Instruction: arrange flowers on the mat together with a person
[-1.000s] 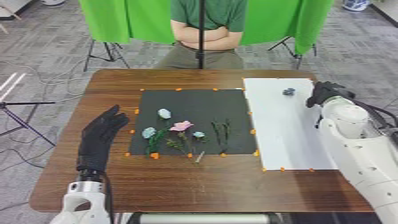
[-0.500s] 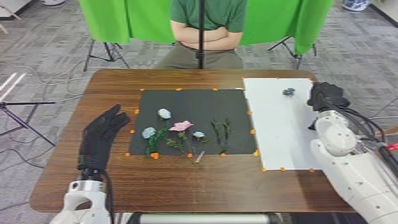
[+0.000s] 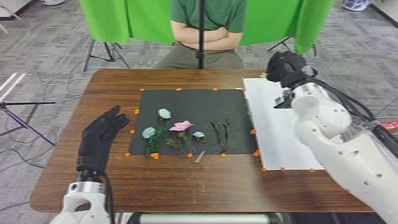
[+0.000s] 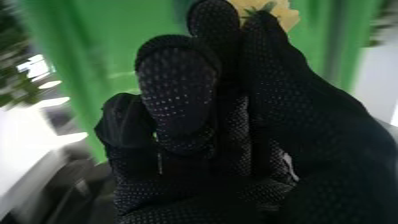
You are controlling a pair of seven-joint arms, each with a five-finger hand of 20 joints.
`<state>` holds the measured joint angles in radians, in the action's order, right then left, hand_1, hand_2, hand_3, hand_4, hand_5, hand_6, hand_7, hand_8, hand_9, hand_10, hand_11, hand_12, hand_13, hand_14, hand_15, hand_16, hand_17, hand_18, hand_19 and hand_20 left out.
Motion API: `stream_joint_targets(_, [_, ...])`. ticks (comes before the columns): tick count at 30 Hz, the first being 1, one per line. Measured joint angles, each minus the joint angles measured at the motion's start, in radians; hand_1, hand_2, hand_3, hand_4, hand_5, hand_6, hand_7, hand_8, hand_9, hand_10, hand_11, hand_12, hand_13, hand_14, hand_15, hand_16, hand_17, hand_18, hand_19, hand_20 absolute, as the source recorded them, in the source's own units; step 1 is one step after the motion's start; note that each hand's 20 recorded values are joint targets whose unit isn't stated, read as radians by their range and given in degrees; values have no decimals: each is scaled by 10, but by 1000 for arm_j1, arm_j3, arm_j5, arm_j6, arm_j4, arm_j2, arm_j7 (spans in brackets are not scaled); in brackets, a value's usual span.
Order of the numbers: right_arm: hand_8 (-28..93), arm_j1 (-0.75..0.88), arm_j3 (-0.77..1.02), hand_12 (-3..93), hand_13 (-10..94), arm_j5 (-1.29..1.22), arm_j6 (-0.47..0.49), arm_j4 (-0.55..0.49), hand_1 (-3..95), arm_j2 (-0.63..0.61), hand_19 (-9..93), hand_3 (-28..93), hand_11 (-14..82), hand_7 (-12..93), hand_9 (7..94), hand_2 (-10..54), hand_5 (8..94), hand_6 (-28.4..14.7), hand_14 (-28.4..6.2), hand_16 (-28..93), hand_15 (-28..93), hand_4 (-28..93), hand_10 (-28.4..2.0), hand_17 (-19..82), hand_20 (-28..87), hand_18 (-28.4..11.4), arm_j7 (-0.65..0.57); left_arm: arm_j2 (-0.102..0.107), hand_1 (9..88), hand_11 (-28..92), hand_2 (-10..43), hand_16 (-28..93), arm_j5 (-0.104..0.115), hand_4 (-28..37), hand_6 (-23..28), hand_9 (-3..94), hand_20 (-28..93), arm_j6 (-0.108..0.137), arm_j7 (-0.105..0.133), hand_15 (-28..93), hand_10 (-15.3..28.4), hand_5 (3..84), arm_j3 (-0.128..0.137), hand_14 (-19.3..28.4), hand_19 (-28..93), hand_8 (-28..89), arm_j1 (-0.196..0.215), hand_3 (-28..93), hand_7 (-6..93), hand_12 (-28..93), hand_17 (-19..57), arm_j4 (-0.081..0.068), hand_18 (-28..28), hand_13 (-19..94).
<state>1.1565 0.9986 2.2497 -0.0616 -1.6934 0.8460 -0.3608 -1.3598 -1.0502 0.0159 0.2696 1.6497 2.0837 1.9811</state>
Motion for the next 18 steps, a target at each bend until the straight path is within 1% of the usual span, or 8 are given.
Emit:
stream_joint_targets(5, [56,-130,-167,411,892,-166,89,-14,597,-7,868,640,75,228,926,-95,803,31,-23,394,451,-221,-70,440,571,-192,28,1,264,178,14,23,0,-183,46,455,192,0,-1,227,140,475,0,191,109,-52,1,672,127,139,56,2,140,356])
stream_joint_targets(8, [54,-169,-252,408,888,-150,129,-15,596,-7,868,638,73,227,922,-95,800,32,-24,393,452,-221,-70,439,569,-191,63,1,266,176,18,22,0,-182,49,455,191,1,-1,226,142,474,-1,192,111,-52,2,666,125,139,55,3,142,356])
stream_joint_targets(12, [54,-174,-324,406,887,-48,139,-17,594,-2,867,637,72,228,920,-95,798,33,-24,392,454,-219,-72,439,568,-191,96,1,267,174,19,23,0,-178,50,453,190,0,-4,222,143,473,-1,192,111,-50,3,663,122,140,54,4,142,355])
stream_joint_targets(18, [52,-153,-347,387,884,-46,149,-13,592,13,868,634,62,231,911,-95,793,35,-24,392,457,-215,-69,437,568,-191,106,1,268,171,18,25,0,-175,51,450,189,1,-5,223,144,471,2,193,114,-48,6,662,120,141,53,6,144,356])
